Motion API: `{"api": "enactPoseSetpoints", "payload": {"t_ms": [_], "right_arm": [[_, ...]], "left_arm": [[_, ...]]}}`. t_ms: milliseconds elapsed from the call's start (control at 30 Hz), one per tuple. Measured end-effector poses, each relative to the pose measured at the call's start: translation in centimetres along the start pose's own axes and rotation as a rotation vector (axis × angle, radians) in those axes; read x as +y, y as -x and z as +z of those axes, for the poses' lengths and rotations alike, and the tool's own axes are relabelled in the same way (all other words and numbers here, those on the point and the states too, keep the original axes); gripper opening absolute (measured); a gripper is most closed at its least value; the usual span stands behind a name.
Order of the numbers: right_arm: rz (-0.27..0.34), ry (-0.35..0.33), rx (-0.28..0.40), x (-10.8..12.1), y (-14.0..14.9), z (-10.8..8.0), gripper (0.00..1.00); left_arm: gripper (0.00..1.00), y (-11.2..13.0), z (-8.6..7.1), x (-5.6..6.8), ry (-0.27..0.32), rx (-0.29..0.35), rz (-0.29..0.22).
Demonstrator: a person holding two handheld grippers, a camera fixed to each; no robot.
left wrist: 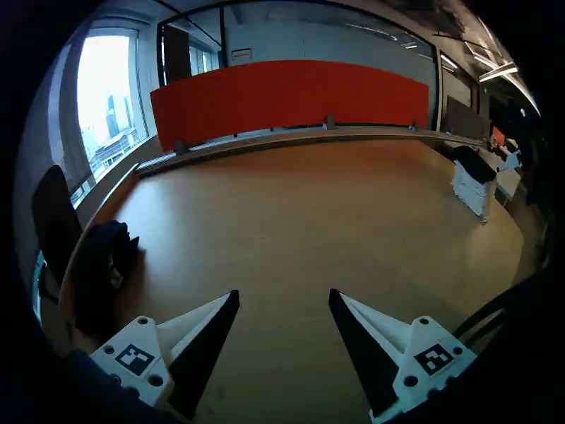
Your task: Fold towel
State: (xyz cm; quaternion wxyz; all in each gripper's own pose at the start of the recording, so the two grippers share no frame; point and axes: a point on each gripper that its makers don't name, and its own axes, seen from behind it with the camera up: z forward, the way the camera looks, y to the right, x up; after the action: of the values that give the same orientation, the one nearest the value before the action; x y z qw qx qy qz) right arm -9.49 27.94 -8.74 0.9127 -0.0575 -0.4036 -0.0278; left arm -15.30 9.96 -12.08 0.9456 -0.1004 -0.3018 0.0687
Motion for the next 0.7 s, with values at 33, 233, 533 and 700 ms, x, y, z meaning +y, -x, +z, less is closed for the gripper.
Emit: {"api": "enactPoseSetpoints", "payload": {"t_ms": [33, 233, 533, 700], "right_arm": [[0.009, -0.001, 0.010, -0.2, -0.2, 0.0, 0.88], [0.067, -0.009, 0.084, -1.5, -1.6, -0.2, 0.88], [0.119, 0.001, 0.191, -2.6, -3.5, -0.6, 0.88], [0.141, 0.009, 0.253, -3.0, -4.6, -0.8, 0.88]], "left_arm": [[0.94, -0.1, 0.0, -0.1, -0.001, 0.002, -0.002], [0.94, -0.5, -0.2, -0.4, -0.009, 0.011, -0.008], [0.94, -1.0, -0.4, -0.7, -0.016, 0.024, -0.020], [0.94, -1.4, -0.4, -0.8, -0.019, 0.032, -0.026]]}}
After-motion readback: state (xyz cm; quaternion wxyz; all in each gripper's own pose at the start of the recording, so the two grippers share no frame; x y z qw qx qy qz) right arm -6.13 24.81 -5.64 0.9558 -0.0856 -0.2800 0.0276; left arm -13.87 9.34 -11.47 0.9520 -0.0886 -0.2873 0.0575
